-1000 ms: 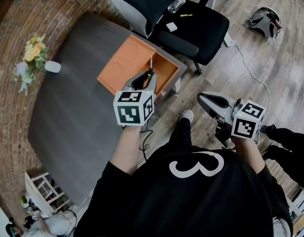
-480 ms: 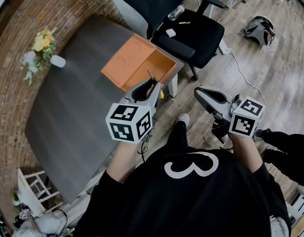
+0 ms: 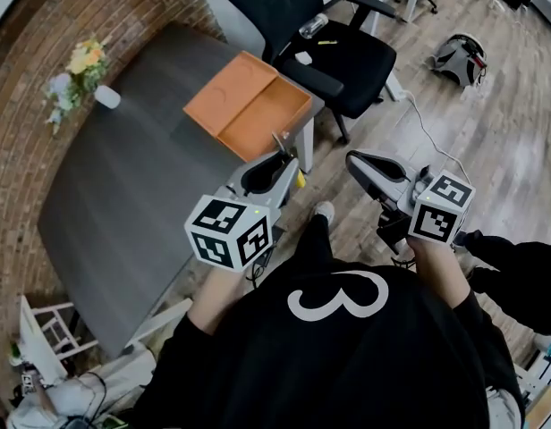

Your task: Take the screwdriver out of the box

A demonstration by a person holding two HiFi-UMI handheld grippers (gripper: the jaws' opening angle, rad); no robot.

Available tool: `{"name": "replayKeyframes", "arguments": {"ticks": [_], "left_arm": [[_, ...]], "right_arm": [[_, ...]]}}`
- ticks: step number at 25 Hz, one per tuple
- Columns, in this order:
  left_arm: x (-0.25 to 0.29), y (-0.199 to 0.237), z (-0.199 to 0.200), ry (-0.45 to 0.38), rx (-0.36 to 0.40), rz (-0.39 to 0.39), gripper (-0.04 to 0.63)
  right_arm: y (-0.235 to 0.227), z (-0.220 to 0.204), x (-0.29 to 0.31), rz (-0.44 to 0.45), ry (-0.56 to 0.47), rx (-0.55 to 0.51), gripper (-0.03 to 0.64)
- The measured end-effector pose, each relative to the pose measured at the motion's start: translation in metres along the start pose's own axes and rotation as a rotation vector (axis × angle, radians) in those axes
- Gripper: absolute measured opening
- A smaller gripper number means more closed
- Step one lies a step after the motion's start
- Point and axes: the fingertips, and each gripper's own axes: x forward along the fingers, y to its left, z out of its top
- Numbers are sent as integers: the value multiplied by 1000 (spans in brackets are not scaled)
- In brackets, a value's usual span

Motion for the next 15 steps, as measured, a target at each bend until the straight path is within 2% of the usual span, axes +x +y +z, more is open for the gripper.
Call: {"name": "replayKeyframes", "arguments": {"ticks": [10, 15], "left_arm": [[-24, -28, -12, -22, 12, -49, 98], [-26, -34, -18, -33, -60, -96, 98]], "right_arm": [[27, -14, -12, -2, -5, -55, -2], [26, -22, -15, -18, 5, -43, -2]]}}
